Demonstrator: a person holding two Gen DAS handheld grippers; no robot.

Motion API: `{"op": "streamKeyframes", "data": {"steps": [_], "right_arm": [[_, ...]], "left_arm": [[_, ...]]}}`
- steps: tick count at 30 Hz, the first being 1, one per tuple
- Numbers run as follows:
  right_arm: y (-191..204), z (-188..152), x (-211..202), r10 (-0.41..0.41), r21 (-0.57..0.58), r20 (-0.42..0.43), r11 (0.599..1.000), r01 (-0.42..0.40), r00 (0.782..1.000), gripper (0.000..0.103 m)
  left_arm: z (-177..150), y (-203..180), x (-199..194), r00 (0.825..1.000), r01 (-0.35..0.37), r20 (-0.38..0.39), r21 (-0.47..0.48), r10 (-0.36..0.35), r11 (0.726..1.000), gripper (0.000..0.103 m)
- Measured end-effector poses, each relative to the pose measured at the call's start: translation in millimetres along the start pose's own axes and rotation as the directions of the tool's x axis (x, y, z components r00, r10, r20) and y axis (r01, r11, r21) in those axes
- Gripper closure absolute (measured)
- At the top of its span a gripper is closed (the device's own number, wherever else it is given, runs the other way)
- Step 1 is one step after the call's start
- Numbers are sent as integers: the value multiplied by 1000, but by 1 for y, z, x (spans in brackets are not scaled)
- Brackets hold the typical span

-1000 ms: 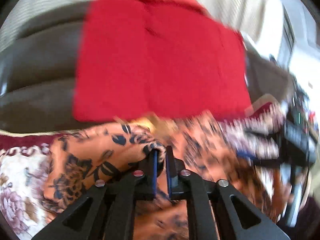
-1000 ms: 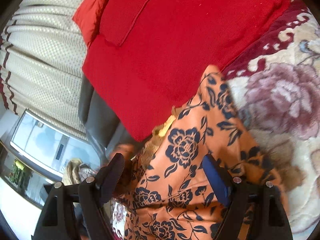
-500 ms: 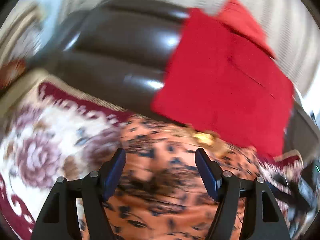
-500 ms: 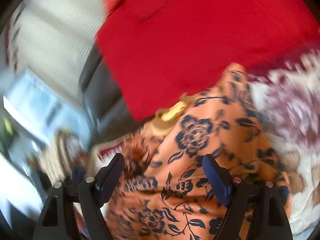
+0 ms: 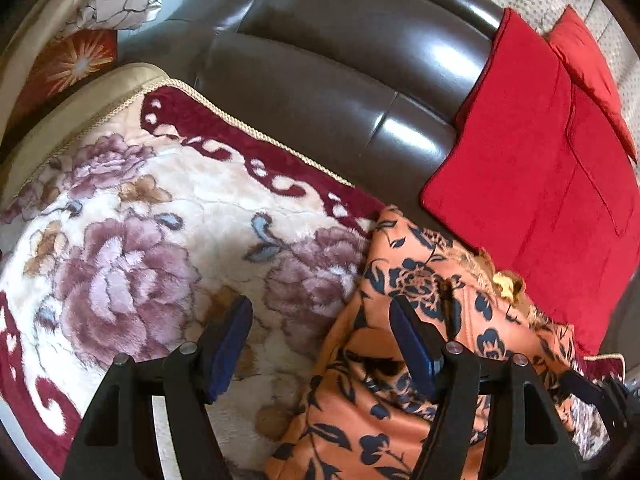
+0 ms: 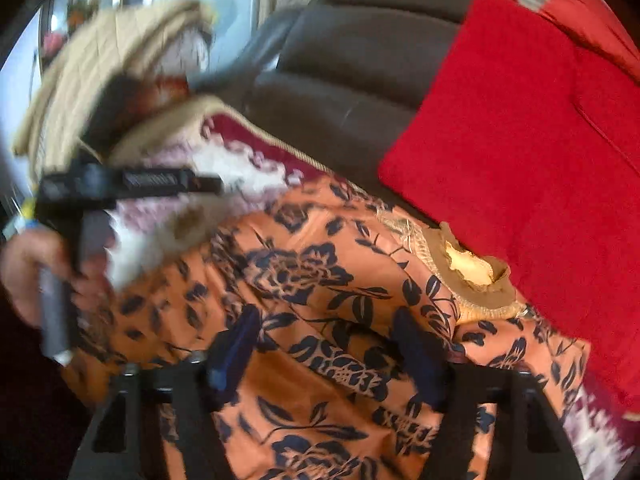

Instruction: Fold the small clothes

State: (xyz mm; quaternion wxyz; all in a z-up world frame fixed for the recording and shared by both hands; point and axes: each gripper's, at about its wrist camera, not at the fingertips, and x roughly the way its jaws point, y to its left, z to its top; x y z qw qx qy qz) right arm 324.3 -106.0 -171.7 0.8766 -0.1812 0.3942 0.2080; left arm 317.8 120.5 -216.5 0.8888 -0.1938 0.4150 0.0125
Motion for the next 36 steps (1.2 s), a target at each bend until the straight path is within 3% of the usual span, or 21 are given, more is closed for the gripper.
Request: {"op": "streamKeyframes", "data": {"steps": [4,12,14,19,24,27,29,36], "right_arm": [[1,12,11,24,-38,-37,999,-25,999,40],[40,25,46,54,-194,-118,978,-76,992,40],[35,30,58,89,-142,-140,984,-109,986,59],[11,31,50,191,11,-74,982,-191,979,89],[-25,25,24,221,168,9,961,-219,975,94],[-61,14,11,219,311,66,922,-228,974,95],[-89,1,4,212,419,108,876,-238,971,95],[-176,-78,-29,146,684,253,673,-283,956,95]], "left_arm": [[3,6,4,1000,20,-8,-15,-20,1000,31],[12,26,-2,999,54,5,-96,-54,994,31],[13,28,-2,998,55,3,-104,-55,993,31],[13,26,-2,998,62,3,-89,-62,994,31],[12,17,-2,998,66,3,-65,-66,996,31],[9,4,0,997,74,-4,-30,-74,997,31],[7,-5,1,997,79,-8,-4,-79,997,31],[-5,-48,5,994,111,-21,122,-109,986,31]]}}
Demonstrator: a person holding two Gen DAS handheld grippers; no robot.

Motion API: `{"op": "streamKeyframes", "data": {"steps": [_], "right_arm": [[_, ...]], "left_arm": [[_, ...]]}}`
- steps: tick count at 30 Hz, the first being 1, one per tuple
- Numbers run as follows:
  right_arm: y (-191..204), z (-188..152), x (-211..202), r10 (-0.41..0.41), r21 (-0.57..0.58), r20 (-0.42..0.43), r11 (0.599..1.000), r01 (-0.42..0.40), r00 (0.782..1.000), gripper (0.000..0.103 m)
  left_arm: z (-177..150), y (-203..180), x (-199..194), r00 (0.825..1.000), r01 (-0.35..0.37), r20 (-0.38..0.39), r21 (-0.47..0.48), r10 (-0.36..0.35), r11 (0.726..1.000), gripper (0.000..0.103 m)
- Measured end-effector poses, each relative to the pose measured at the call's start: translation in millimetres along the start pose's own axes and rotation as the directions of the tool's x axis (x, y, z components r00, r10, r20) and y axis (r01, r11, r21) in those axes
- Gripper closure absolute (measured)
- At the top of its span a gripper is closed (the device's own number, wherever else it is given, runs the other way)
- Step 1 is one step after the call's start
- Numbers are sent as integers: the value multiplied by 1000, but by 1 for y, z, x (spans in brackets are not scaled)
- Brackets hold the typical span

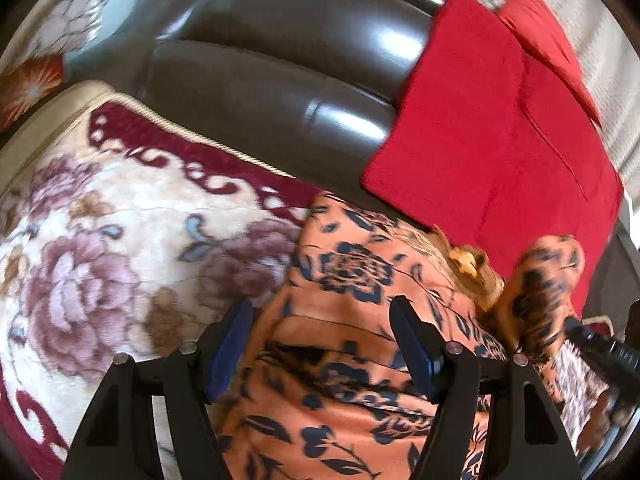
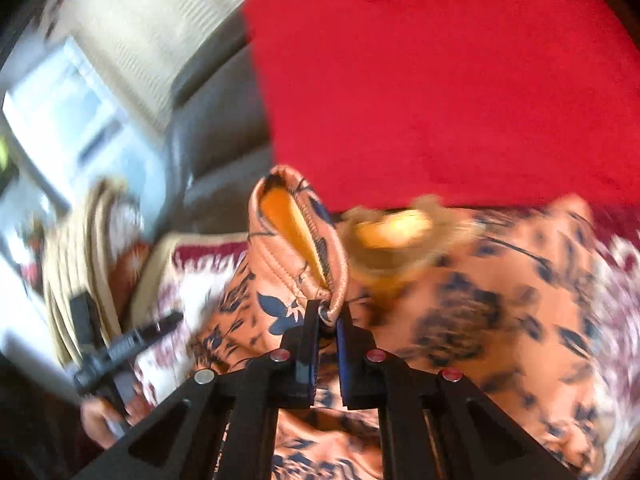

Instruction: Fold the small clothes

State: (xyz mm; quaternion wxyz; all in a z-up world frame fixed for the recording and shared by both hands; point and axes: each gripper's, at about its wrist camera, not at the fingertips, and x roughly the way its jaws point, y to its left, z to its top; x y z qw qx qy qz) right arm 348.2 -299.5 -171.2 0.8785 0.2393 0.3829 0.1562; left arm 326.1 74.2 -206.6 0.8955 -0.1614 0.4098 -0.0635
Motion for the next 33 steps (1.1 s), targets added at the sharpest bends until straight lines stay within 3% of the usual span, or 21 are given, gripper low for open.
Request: {"op": "streamKeyframes", "data": {"steps": [3,11,15,20,23,28,31,33], "right_arm": [[-40,-10,-27,9,114,38,993,-13,999,95],[-92,-44,-47,-50,246,36,969,40,998,95],[-94,-47,-56,-86,254,55,965,69,995,95],[-103,-46,-84,-200,280,79,945,171,977,90],[-95,-38,-98,-147,265,190,960,93,971,90],[-57,-12,-57,-48,139,139,990,29,989,90],[-56,-4,-20,-45,132,76,991,34,996,90],[-67,-8,4,-70,166,13,984,66,997,90]], "left_arm": [[-6,-18,8,1000,-2,-13,51,3,999,31],[-21,-49,24,998,-36,-41,144,42,989,31],[-24,-53,27,997,-64,-40,170,72,983,31],[-25,-51,31,993,-101,-46,182,111,978,31],[-26,-57,27,995,-93,-20,203,99,975,31],[-27,-80,18,1000,-2,27,259,-6,966,31],[-30,-86,28,1000,-25,6,282,24,959,31],[-32,-83,44,995,-70,-47,284,87,956,31]]}}
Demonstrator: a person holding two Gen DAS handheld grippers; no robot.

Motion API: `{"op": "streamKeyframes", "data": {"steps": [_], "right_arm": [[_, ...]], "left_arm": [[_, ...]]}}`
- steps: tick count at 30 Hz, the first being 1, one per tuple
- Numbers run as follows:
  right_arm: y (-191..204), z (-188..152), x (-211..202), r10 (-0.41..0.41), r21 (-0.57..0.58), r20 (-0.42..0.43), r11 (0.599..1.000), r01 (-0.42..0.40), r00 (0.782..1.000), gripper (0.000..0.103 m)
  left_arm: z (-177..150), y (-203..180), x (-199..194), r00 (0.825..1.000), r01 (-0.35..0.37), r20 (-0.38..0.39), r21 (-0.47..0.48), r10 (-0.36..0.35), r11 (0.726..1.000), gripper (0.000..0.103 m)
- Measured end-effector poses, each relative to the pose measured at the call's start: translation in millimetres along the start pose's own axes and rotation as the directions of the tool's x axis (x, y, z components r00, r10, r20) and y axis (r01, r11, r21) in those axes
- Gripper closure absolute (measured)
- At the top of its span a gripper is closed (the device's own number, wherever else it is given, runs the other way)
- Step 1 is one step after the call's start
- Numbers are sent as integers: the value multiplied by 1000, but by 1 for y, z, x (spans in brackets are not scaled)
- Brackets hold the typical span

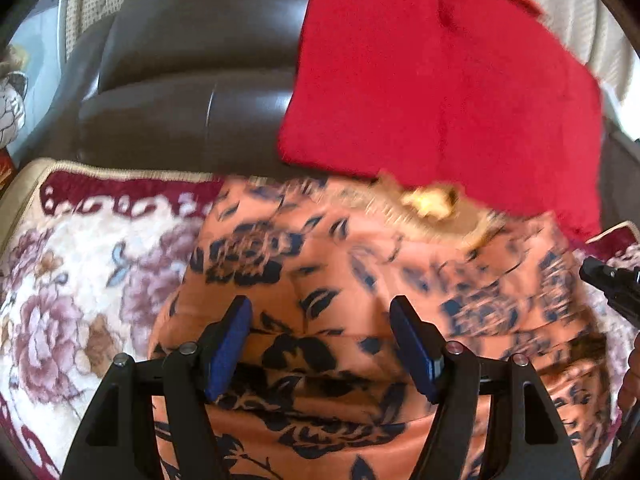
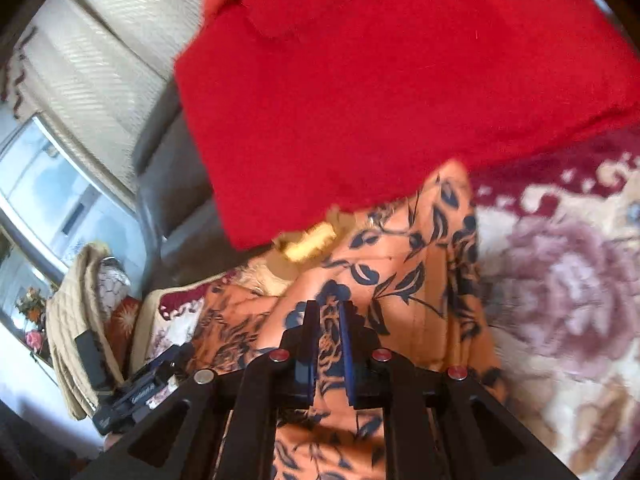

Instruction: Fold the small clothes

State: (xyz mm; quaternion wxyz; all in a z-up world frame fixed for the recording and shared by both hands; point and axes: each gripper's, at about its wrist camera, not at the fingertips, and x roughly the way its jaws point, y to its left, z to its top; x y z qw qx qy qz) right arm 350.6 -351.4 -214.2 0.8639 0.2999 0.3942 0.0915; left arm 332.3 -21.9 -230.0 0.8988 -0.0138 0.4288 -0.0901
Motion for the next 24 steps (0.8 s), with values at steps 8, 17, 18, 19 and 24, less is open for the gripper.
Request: {"op": "streamKeyframes", "data": {"steps": [8,17,18,19,24], "right_arm": [[-4,-6,5,-33,-9,-28,999,33,999,86],[20,-18,38,-49,-67,-43,997,46,998,29],[24,-20,42,-106,-117,-38,988,101,994,34],[28,-22,43,-160,-164,-27,974,153,987,45],[29,-23,18,-112,-149,13,982,113,994,61]], "left_arm": [[3,5,-2,999,40,20,-41,-39,998,31],[-4,-24,20,999,3,-38,46,-1,999,26],[-5,-25,20,1000,-5,-30,57,7,998,26],[-4,-26,19,1000,-8,-30,62,10,998,26],[1,-17,-2,997,60,38,11,-60,998,26]]}}
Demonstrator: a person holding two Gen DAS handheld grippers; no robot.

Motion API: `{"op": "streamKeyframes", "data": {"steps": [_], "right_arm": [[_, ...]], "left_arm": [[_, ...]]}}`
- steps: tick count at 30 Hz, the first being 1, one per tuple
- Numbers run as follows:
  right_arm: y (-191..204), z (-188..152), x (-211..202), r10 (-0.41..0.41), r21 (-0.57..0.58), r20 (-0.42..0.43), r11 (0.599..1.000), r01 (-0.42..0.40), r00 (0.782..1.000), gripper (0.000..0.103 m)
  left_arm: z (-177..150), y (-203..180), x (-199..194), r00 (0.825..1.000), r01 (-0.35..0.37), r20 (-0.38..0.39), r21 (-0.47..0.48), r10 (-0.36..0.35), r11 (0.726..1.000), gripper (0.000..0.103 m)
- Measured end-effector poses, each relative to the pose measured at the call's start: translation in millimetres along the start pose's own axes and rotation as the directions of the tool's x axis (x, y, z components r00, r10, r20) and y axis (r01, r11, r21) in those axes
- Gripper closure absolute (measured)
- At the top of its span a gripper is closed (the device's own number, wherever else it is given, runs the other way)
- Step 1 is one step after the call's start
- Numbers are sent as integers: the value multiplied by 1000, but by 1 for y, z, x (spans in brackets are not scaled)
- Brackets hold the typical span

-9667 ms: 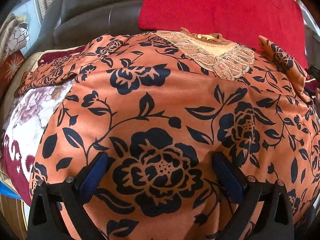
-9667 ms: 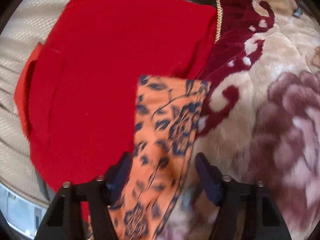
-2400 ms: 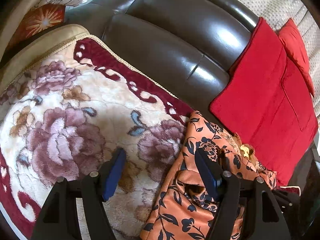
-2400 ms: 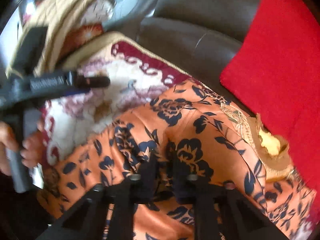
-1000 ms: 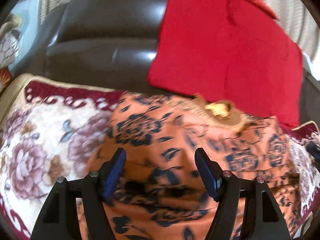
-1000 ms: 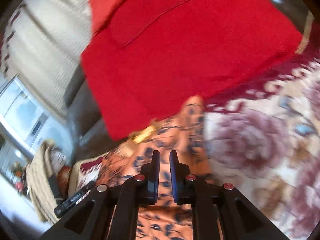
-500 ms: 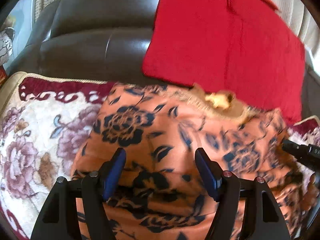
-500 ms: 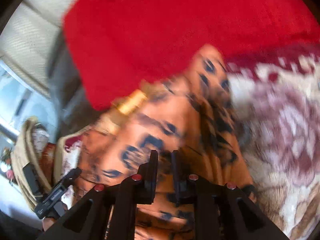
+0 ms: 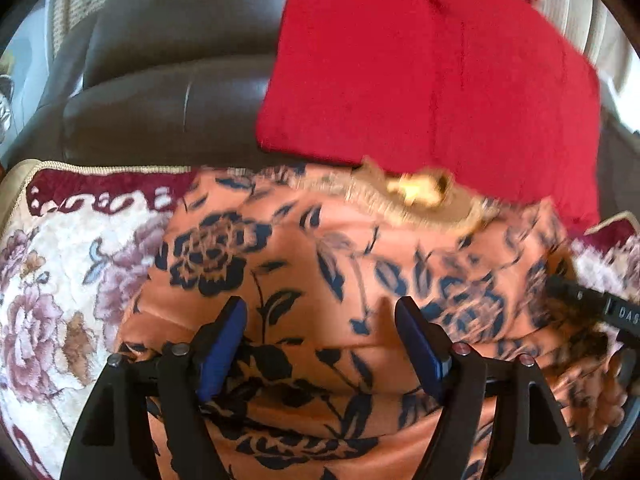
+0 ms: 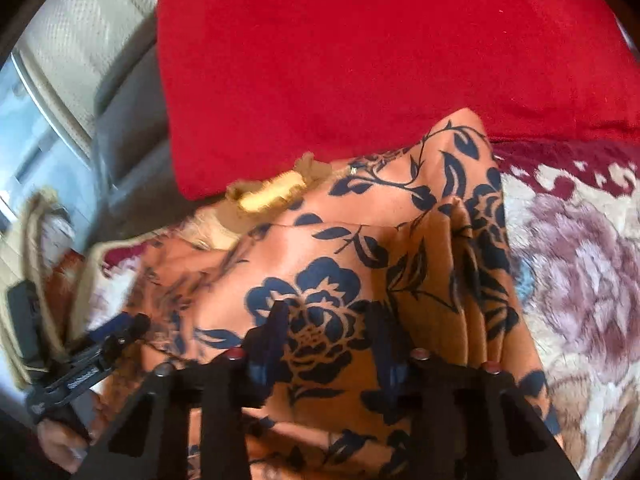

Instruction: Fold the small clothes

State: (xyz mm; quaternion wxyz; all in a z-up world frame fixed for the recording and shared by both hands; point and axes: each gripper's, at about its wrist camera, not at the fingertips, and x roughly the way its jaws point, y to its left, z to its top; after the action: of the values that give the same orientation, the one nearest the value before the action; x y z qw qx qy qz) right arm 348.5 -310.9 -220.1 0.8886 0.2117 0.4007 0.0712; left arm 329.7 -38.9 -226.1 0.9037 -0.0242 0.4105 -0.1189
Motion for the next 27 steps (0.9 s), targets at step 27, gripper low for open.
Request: {"op": "streamKeyframes", "data": {"steps": [27], "right_arm": [[-70,30,-25,-132,201,111,974,108,985,36]], "left_arm": [[6,73,-1,979,-201,-16,-188,201,961,26]]}}
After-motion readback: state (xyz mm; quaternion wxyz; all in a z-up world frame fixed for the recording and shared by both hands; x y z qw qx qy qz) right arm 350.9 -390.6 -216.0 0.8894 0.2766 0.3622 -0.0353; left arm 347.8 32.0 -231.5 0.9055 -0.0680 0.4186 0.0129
